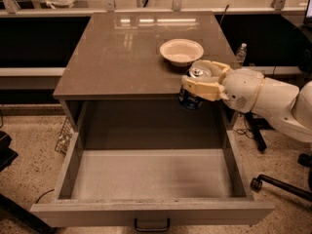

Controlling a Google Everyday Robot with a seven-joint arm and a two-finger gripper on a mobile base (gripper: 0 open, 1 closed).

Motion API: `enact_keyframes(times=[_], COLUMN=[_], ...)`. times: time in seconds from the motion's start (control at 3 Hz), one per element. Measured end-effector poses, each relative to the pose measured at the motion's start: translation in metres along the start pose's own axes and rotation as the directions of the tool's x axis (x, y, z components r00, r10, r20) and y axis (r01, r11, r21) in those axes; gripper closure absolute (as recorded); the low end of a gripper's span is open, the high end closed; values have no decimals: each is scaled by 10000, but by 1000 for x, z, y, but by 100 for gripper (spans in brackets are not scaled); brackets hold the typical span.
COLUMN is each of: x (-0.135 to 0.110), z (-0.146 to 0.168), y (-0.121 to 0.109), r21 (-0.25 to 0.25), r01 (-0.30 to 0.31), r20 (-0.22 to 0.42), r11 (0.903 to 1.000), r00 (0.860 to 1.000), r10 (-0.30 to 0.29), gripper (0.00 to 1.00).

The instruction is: Place pepsi can into top drawer

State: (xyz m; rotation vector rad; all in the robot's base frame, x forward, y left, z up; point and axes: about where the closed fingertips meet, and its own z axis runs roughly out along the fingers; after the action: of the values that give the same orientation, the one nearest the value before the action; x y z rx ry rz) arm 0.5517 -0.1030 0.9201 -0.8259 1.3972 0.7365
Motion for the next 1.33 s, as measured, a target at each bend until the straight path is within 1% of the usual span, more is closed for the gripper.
enact_keyframes(times=[0.33, 0.67, 1.0, 1.33], x=[46, 88, 120, 153], z=[2, 6, 11, 22], y=[25, 55, 76, 85], r21=[-996, -1964, -2662, -3036], r01=[-14, -167, -349, -568], r20=[-661, -1520, -2176, -2766], r11=[9950, 9804, 9633, 9511], r00=[9978, 9883, 9757, 9605], r10=[-52, -136, -248, -310], gripper=[100, 100, 100, 100])
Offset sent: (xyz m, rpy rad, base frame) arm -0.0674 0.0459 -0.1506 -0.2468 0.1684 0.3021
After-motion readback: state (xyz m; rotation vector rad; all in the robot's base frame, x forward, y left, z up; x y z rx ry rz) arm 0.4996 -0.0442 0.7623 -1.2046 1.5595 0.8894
